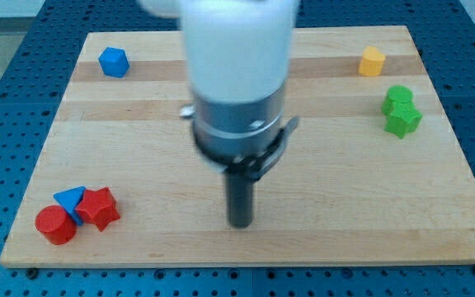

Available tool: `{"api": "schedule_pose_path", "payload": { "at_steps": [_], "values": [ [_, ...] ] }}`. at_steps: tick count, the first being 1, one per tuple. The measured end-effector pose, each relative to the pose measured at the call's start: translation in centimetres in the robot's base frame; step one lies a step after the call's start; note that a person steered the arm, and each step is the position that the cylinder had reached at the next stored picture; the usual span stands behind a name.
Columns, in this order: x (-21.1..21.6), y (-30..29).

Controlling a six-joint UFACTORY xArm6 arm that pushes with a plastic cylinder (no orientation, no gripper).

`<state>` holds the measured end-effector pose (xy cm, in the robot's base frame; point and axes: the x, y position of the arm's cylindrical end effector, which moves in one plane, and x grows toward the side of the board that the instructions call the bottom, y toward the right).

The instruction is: Touch the red circle

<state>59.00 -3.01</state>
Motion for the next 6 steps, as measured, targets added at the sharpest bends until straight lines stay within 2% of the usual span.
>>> {"api": "schedule_pose_path", "payload": {
  "at_steps": [1,2,3,4,6],
  "values": [
    [2.8,-4.0],
    [2.9,-10.8],
    [2.8,-20.5],
    [2.8,-21.7],
    [0.2,-25.5]
  ]
}}
